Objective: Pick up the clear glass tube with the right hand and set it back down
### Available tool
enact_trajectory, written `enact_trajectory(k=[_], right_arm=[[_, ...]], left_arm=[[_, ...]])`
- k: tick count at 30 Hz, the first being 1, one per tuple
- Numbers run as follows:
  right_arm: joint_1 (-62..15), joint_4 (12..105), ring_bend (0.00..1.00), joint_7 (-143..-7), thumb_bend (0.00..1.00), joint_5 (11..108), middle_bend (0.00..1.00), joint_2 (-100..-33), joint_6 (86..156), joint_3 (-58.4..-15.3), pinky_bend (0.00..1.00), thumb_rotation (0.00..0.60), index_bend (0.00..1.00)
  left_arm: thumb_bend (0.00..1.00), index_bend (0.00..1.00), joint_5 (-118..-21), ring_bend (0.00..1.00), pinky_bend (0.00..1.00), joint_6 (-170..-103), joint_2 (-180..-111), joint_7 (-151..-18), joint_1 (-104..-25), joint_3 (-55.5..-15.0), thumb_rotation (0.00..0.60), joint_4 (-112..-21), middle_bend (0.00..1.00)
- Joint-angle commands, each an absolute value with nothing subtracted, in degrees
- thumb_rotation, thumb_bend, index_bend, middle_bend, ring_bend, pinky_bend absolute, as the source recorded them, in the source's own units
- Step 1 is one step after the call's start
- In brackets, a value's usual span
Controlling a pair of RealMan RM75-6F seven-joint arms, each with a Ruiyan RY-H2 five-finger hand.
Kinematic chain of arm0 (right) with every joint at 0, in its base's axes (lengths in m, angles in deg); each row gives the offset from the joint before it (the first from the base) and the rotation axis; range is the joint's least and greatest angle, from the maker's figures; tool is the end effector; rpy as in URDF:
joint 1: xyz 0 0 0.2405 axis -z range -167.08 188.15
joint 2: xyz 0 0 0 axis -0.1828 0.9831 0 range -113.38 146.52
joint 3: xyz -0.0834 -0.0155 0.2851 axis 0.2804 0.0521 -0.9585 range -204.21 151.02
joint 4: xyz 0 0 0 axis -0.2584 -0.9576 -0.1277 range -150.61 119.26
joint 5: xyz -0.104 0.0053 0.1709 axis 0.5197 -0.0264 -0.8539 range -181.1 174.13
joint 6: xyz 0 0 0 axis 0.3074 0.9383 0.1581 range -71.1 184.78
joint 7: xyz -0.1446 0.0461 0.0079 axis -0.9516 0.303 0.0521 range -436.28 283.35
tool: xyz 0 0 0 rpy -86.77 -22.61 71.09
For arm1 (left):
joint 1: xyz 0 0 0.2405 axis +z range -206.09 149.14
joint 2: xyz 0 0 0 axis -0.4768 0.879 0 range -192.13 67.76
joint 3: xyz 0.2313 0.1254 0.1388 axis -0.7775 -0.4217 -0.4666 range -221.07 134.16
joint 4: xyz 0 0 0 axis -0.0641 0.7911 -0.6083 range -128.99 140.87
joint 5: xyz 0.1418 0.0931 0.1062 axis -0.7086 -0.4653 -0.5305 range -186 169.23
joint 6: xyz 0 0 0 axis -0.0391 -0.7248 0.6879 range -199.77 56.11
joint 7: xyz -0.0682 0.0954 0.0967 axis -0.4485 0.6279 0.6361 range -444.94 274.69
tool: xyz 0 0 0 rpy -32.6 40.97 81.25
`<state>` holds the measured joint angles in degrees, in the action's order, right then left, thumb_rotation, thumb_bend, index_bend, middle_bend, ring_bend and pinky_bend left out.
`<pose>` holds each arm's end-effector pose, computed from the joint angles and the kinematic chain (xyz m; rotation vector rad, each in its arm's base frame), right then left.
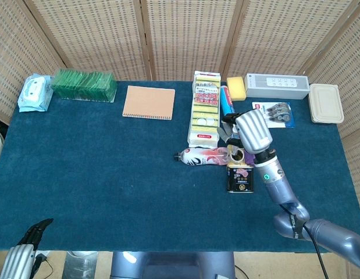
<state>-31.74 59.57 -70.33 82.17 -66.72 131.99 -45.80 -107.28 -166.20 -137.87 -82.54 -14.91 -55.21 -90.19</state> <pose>-0.1422 -0.4177 0.1173 1.5586 -0.5958 1.5552 -0.3157 0.0357 0.0983 -1.3032 -1.2561 -0.9422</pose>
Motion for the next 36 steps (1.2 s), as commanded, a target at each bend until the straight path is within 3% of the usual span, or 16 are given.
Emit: enact_trajectory(k=[1, 30, 36], right_arm=[[-31.9, 56.6, 1.00, -68.1, 0.39, 82.9, 0.99, -67.6, 132.5, -45.0, 1.00, 0.600, 0.81], [-32.0, 44.0, 1.00, -61.6, 0.32, 84.8, 0.98, -75.6, 135.6, -41.0, 1.00, 0.600, 0.81], [-32.1, 41.2, 0.96, -60.4, 0.31, 85.0, 0.91, -77.3, 135.6, -40.3, 0.94, 0.600, 0.80]], left_arm=[[0.20, 0.11, -107.0, 0.16, 0.35, -166.0, -137.8, -81.7, -14.8, -55.1, 0.600, -90.9, 0.17], [0.20, 0.11, -106.8, 0.16, 0.35, -165.5, -138.0, -80.5, -14.5, -54.8, 0.600, -91.0, 0.17], [0.20, 0.12, -106.8, 0.16, 0.35, -165.8, -138.0, -80.6, -14.4, -54.6, 0.600, -90.9, 0.17]])
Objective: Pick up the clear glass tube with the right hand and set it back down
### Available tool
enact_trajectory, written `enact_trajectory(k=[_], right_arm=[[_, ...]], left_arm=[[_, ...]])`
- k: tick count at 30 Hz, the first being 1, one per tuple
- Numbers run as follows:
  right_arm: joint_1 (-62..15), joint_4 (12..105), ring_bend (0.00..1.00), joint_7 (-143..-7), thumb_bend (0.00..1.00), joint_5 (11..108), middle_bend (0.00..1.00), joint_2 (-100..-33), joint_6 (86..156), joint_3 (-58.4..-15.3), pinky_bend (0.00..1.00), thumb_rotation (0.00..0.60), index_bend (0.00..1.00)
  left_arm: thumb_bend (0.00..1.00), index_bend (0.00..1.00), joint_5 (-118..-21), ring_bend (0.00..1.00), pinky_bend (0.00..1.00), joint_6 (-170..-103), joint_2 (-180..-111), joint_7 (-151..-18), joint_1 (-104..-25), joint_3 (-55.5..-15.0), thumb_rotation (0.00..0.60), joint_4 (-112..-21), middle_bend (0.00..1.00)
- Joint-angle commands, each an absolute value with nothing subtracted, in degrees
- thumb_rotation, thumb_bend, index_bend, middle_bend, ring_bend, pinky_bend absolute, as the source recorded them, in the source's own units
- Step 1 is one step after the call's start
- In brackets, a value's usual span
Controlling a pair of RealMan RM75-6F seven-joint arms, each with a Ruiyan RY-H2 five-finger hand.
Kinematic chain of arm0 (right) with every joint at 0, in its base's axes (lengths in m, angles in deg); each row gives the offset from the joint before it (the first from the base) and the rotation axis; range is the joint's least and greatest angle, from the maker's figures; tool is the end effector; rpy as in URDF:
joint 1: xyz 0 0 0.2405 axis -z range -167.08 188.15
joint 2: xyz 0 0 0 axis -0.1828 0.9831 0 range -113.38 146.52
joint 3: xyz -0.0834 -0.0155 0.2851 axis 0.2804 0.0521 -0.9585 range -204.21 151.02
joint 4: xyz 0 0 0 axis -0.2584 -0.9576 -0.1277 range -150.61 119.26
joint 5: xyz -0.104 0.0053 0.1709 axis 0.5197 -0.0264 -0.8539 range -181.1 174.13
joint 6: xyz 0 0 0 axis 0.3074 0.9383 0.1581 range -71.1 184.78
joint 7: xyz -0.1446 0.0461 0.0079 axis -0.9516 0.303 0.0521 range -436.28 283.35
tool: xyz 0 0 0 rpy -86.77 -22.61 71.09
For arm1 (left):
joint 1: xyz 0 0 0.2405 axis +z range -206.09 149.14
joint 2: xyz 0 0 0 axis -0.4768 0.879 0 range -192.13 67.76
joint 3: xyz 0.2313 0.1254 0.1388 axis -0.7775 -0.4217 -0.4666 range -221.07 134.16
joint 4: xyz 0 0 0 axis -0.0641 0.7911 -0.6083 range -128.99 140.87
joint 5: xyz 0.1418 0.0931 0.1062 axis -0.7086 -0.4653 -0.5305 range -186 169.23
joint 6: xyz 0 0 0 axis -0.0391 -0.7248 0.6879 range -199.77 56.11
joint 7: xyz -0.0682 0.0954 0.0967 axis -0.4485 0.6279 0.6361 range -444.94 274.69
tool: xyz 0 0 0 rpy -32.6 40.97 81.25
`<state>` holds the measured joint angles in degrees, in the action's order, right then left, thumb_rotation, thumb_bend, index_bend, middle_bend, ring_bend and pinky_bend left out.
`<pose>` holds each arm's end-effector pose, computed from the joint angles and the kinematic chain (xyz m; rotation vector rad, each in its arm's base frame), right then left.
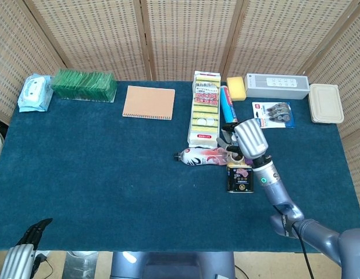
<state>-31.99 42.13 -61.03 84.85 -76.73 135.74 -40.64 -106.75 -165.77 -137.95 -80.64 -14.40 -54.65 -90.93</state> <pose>-0.1760 -0.4207 0.0665 1.5840 -0.6244 1.5484 -0.3152 0.0354 0.0979 -1.2983 -1.2451 -0.9164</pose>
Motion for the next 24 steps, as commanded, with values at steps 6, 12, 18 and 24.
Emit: enact_trajectory(k=[6, 12, 18, 24], right_arm=[[-32.6, 38.6, 0.76, -58.5, 0.30, 85.5, 0.72, -78.3, 135.0, -39.4, 0.72, 0.600, 0.69], [-33.2, 36.5, 0.57, -57.0, 0.30, 86.0, 0.55, -78.5, 134.0, -38.7, 0.54, 0.600, 0.59], [-33.5, 35.4, 0.50, -55.9, 0.30, 86.1, 0.51, -78.3, 132.5, -37.8, 0.47, 0.600, 0.55], [-33.2, 35.5, 0.46, -57.1, 0.30, 85.7, 0.48, -77.9, 132.1, -37.5, 0.44, 0.600, 0.52]], left_arm=[[0.20, 0.11, -106.9, 0.16, 0.35, -165.7, -138.0, -80.6, -14.4, -54.7, 0.600, -90.9, 0.17], [0.20, 0.11, -106.9, 0.16, 0.35, -165.6, -137.9, -80.7, -14.4, -54.6, 0.600, -91.1, 0.17], [0.20, 0.11, -107.0, 0.16, 0.35, -165.5, -137.9, -80.7, -14.5, -54.7, 0.600, -91.1, 0.17], [0.20, 0.11, -107.2, 0.16, 0.35, -165.5, -137.8, -80.9, -14.5, -54.7, 0.600, -91.1, 0.17]])
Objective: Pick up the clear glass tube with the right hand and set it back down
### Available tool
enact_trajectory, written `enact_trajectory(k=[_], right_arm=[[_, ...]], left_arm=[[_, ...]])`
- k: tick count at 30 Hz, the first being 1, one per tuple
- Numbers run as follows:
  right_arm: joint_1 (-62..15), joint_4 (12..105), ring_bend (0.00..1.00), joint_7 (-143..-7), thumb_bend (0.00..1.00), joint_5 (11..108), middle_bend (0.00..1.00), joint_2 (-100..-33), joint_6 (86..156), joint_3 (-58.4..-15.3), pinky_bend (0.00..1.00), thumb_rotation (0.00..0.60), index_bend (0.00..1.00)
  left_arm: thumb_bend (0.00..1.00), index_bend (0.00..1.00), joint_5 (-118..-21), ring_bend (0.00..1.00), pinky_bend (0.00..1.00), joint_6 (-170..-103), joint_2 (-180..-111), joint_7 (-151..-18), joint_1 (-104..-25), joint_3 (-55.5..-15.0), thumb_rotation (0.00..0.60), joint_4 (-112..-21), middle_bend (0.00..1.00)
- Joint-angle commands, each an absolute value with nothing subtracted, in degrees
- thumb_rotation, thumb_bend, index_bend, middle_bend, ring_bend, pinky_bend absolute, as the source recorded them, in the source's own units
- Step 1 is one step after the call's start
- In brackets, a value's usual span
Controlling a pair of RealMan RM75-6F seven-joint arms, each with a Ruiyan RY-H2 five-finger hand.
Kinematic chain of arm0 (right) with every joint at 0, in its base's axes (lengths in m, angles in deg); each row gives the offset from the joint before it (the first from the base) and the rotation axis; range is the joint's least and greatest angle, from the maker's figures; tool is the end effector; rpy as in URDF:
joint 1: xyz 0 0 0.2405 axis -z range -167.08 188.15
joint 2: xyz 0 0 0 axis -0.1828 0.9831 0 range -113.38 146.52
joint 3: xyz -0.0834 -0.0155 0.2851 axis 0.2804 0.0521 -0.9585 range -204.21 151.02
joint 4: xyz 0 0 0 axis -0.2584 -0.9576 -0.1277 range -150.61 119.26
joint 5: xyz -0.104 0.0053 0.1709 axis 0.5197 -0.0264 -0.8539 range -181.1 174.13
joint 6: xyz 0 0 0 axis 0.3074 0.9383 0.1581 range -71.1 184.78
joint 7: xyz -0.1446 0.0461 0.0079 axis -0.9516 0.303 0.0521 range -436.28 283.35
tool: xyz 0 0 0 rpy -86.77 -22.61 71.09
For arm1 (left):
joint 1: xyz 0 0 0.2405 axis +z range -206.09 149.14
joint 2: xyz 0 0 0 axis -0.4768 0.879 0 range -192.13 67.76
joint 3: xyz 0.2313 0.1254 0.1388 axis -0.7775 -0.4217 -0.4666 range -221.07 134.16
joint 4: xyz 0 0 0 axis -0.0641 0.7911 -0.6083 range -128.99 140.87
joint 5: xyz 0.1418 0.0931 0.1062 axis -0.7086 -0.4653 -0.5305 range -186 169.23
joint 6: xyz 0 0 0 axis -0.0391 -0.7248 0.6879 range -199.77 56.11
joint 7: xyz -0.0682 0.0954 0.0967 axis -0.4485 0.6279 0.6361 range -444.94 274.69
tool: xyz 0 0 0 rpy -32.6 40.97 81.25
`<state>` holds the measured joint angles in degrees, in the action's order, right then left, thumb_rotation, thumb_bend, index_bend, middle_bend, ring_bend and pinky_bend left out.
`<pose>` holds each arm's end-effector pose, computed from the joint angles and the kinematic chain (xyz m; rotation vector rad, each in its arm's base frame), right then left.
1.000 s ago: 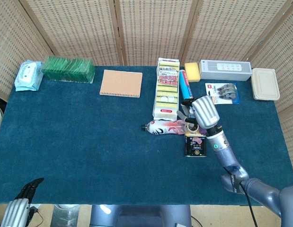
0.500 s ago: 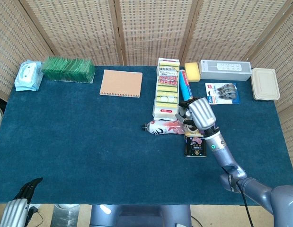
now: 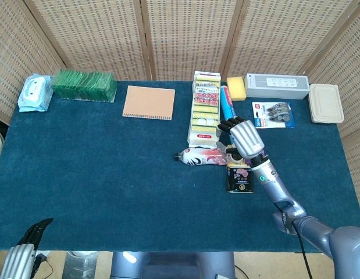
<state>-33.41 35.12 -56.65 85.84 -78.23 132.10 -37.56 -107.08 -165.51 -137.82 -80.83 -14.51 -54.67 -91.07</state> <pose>-0.1892 -0.4312 0.0508 1.6836 -0.6486 1.4586 -0.3142 0.0360 0.0977 -1.3048 -1.2486 -0.9222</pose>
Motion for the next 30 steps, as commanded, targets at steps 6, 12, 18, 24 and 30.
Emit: enact_trajectory(k=[6, 12, 18, 24, 30], right_arm=[[-31.0, 47.0, 0.39, -63.7, 0.30, 84.6, 0.41, -69.7, 131.2, -37.0, 0.40, 0.600, 0.45], [-27.8, 63.2, 0.35, -68.7, 0.30, 81.2, 0.37, -59.3, 127.5, -36.0, 0.37, 0.600, 0.37], [-22.8, 78.3, 0.30, -78.0, 0.30, 79.9, 0.33, -48.9, 128.1, -33.3, 0.34, 0.600, 0.32], [-18.8, 84.5, 0.30, -80.8, 0.30, 82.1, 0.32, -44.9, 131.5, -31.2, 0.34, 0.600, 0.32], [-17.2, 86.4, 0.30, -83.4, 0.30, 81.5, 0.32, -43.7, 130.7, -30.4, 0.34, 0.600, 0.31]], left_arm=[[0.20, 0.11, -107.9, 0.16, 0.35, -165.4, -137.5, -81.9, -15.0, -54.7, 0.600, -90.7, 0.17], [0.20, 0.11, -108.5, 0.16, 0.35, -165.2, -137.3, -83.9, -15.6, -54.7, 0.600, -89.5, 0.17], [0.20, 0.11, -109.7, 0.16, 0.35, -165.7, -137.0, -87.2, -16.3, -54.7, 0.600, -87.5, 0.17], [0.20, 0.11, -110.4, 0.16, 0.35, -166.4, -137.3, -90.3, -16.6, -54.9, 0.600, -85.1, 0.17], [0.20, 0.11, -110.7, 0.16, 0.35, -167.4, -137.4, -92.6, -16.6, -54.9, 0.600, -83.4, 0.17]])
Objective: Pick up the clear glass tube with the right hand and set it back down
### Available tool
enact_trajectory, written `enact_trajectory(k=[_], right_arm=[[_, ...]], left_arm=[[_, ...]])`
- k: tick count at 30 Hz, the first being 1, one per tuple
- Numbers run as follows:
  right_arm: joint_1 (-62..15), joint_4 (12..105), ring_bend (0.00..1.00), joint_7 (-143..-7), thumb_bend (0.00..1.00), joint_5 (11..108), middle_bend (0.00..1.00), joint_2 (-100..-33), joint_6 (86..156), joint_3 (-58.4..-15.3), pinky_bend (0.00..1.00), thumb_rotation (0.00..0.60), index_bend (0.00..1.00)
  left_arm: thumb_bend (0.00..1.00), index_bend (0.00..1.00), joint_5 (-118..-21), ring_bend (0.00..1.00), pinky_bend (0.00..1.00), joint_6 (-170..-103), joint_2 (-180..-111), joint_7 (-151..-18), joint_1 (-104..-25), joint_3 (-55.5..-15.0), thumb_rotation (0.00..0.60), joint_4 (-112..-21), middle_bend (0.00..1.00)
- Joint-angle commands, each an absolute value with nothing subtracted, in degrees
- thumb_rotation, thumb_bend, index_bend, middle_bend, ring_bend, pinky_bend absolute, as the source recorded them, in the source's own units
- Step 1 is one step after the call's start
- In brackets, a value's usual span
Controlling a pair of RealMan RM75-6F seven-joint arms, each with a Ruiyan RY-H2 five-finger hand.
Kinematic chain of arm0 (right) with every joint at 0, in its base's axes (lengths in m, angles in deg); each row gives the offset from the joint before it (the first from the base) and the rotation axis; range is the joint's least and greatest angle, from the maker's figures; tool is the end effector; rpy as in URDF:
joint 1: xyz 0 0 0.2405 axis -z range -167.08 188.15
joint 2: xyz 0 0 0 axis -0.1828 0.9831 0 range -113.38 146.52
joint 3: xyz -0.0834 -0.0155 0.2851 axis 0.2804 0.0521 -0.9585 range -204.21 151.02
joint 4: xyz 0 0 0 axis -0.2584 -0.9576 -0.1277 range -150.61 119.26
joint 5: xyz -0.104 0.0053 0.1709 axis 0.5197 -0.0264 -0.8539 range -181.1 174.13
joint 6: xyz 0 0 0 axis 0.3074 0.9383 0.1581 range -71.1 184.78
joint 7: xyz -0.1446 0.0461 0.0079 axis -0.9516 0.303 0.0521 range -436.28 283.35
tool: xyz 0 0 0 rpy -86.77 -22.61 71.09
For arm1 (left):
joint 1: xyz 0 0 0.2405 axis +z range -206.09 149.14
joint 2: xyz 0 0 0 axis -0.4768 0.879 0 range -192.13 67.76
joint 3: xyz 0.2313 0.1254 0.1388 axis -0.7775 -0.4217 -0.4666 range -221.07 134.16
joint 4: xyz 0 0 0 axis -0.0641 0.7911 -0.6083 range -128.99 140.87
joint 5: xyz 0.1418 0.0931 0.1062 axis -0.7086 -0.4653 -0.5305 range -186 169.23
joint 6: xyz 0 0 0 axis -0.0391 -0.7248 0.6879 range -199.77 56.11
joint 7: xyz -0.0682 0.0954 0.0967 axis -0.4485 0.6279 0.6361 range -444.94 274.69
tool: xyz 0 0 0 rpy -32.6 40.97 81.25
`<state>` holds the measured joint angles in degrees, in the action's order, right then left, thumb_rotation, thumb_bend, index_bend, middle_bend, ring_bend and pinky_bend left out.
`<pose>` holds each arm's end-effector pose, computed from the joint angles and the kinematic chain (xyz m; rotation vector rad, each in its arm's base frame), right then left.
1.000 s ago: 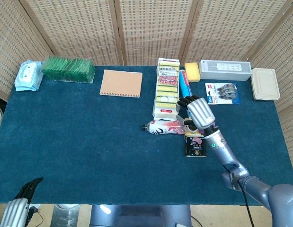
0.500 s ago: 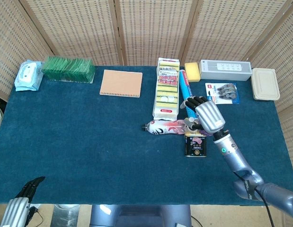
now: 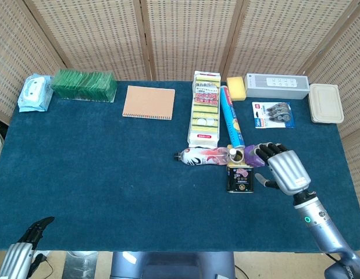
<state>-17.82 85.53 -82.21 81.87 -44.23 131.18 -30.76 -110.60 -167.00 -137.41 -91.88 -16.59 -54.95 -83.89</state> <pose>-0.2219 -0.3047 0.1697 1.7352 -0.7216 1.0933 -0.3269 0.0413 0.1031 -1.3531 -1.2612 -1.0448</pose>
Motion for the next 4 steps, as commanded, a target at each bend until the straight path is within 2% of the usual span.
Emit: enact_trajectory(k=[1, 4], right_arm=[[-16.9, 86.7, 0.30, -83.7, 0.30, 81.6, 0.32, -43.7, 130.8, -30.3, 0.34, 0.600, 0.31], [-16.1, 87.2, 0.30, -84.6, 0.30, 82.0, 0.32, -43.6, 130.9, -29.8, 0.34, 0.600, 0.31]], left_arm=[[0.20, 0.11, -110.7, 0.16, 0.35, -167.5, -137.4, -92.8, -16.6, -54.9, 0.600, -83.3, 0.17], [0.20, 0.11, -110.7, 0.16, 0.35, -167.7, -137.4, -93.1, -16.7, -54.8, 0.600, -82.9, 0.17]])
